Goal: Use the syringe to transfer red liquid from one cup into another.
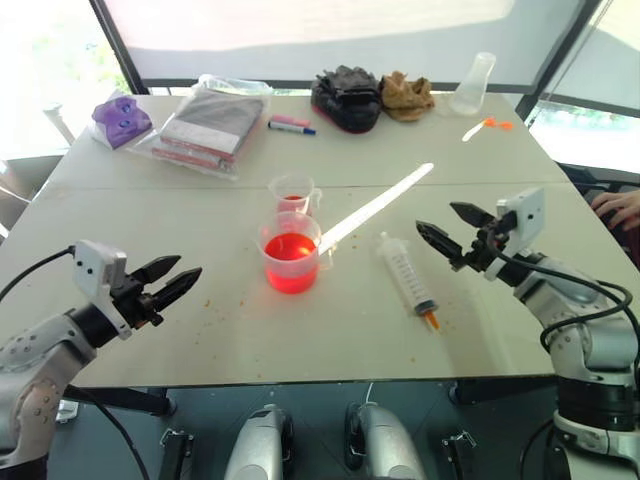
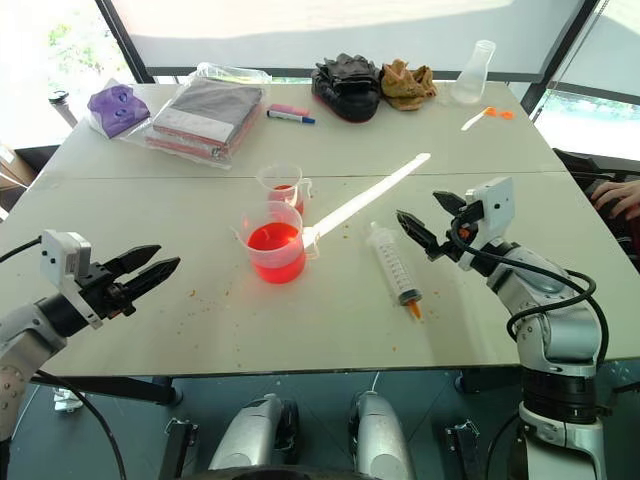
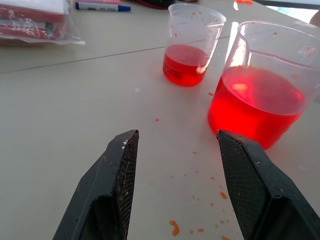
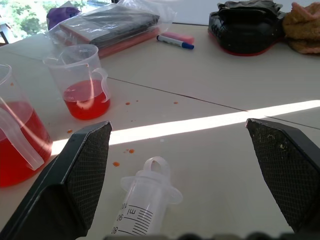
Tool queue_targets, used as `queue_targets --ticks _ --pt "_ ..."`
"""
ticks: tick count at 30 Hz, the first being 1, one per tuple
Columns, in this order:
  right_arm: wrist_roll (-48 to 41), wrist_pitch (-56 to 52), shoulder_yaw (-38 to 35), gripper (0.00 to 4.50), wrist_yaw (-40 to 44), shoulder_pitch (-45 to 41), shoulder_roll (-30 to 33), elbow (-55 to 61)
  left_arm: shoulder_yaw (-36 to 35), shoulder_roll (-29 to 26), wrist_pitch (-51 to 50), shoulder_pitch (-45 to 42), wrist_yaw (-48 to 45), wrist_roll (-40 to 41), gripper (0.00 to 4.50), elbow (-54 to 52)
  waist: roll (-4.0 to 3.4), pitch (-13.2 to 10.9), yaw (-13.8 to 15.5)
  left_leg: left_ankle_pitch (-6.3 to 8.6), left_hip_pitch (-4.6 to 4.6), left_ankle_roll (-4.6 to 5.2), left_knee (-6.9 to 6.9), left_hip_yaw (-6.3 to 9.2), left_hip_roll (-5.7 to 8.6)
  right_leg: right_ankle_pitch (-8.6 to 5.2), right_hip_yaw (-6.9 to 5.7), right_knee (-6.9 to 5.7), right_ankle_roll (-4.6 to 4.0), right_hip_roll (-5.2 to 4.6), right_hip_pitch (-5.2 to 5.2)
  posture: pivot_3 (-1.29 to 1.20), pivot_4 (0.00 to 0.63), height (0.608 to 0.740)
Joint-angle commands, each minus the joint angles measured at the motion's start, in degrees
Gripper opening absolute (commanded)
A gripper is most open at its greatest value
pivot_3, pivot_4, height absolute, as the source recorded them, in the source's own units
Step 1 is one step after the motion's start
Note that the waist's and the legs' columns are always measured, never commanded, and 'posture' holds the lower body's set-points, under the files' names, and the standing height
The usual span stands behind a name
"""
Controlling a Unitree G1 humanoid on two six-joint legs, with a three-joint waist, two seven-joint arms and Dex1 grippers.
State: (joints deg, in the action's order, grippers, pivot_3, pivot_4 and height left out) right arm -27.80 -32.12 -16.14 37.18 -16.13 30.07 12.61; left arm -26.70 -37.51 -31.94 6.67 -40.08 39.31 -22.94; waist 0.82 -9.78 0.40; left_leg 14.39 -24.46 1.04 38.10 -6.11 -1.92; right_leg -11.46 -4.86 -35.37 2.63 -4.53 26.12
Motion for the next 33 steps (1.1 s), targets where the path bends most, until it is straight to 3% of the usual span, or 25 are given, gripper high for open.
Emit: queue_targets --ticks 1,33 --pt "-0.60 1.35 0.25 4.47 0.85 -1.32 0.98 0.06 -1.56 0.34 1.71 0.85 0.57 -0.27 2.58 -1.07 0.00 0.00 0.07 0.00 0.00 0.00 0.00 -0.01 0.01 0.00 0.00 0.00 0.00 0.00 0.00 0.00 0.150 0.740" --pt "-0.61 2.48 1.48 4.47 -0.40 -0.34 0.87 -0.39 -0.87 -0.67 2.02 -0.23 0.98 0.08 2.58 -1.09 0.00 0.00 0.17 0.00 0.03 0.01 0.01 -0.01 0.01 0.00 0.00 -0.01 0.00 0.01 -0.02 0.00 0.150 0.740"
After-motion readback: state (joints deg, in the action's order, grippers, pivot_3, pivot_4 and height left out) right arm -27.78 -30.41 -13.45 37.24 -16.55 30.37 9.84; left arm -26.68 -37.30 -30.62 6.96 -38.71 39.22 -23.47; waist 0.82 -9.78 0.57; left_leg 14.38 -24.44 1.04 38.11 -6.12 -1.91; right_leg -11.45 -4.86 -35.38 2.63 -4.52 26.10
